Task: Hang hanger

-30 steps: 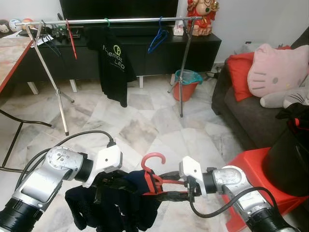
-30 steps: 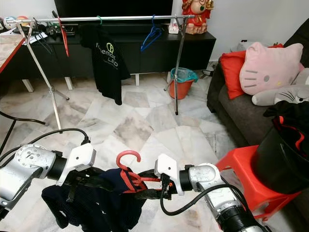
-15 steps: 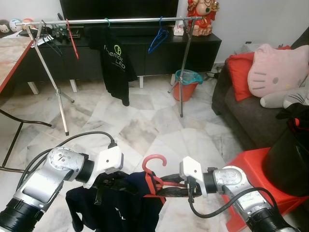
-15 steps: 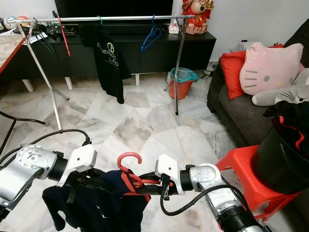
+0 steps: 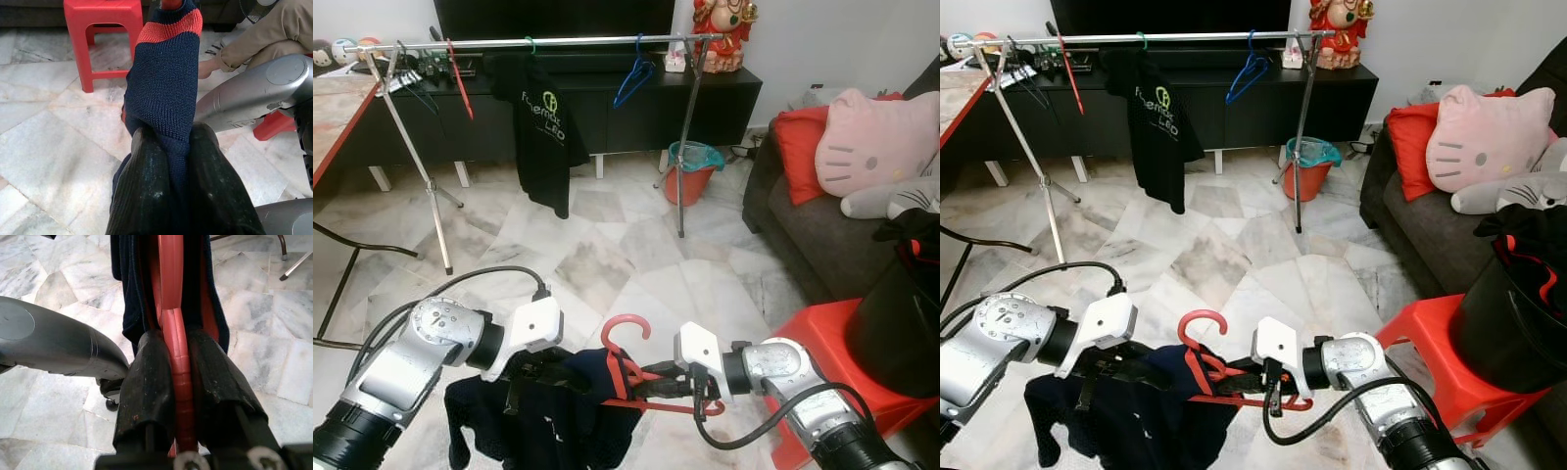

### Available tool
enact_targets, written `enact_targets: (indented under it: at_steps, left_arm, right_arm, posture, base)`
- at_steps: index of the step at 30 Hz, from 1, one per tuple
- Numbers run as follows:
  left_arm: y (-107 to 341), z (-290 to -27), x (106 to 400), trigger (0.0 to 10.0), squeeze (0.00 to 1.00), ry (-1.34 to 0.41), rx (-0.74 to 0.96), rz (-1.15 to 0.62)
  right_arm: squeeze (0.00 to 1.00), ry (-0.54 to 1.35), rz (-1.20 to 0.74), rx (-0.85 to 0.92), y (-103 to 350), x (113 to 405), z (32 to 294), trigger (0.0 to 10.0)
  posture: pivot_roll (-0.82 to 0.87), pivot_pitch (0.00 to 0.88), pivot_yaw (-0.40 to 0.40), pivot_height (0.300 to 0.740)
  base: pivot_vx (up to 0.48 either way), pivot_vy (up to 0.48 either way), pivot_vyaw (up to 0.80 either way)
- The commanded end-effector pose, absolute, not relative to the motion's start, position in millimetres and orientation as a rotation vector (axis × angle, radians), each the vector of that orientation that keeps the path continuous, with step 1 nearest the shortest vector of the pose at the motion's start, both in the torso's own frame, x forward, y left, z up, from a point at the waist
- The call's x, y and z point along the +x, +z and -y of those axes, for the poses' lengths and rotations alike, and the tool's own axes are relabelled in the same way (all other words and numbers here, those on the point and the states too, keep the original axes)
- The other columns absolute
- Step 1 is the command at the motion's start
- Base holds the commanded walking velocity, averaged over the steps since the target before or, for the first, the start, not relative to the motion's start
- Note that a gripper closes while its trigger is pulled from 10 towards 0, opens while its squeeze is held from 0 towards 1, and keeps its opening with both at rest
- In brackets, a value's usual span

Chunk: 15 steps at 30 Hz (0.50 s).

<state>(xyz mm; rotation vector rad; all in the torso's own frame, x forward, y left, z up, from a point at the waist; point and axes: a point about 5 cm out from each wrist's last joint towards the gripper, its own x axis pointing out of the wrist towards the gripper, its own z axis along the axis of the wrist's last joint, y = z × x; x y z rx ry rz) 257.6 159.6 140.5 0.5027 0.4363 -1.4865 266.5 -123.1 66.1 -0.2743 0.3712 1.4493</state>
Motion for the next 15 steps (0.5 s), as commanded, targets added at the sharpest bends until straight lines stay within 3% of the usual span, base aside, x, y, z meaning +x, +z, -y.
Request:
enact_targets:
  at_steps: [1, 12, 13, 14, 15]
  left_arm:
    - [151.0, -154.6, 261.7, 10.0, 0.0, -1.49, 0.518, -0.38]
    - [152.0, -155.1, 268.0, 10.0, 0.0, -1.454, 0.567, -0.335]
    - [152.6, -155.4, 269.8, 10.0, 0.04, -1.445, 0.563, -0.333]
    - [153.3, -155.3, 270.5, 10.0, 0.87, -1.445, 0.56, -0.331]
    - [153.3, -155.3, 270.5, 10.0, 0.87, -1.445, 0.56, -0.331]
  right_arm:
    - [0.0, 1.412, -0.384, -0.269, 63.4, 268.4, 123.8, 0.0]
    - [0.0, 1.396, -0.387, -0.296, 60.0, 269.1, 122.4, 0.0]
    - [0.0, 1.389, -0.379, -0.293, 60.3, 269.4, 122.3, 0.0]
    - [0.0, 1.384, -0.374, -0.293, 60.7, 269.8, 122.2, 0.0]
    - [0.0, 1.384, -0.374, -0.293, 60.7, 269.8, 122.2, 0.0]
  posture:
    - [-0.01, 0.01, -0.07, 0.74]
    - [-0.01, 0.011, -0.069, 0.74]
    - [-0.01, 0.013, -0.069, 0.74]
    - [-0.01, 0.013, -0.069, 0.74]
    - [-0.01, 0.013, -0.069, 0.74]
  base:
    - [0.0, 0.0, 0.0]
    - [0.0, 0.0, 0.0]
    - [0.0, 0.0, 0.0]
    - [0.0, 0.0, 0.0]
    - [0.0, 0.0, 0.0]
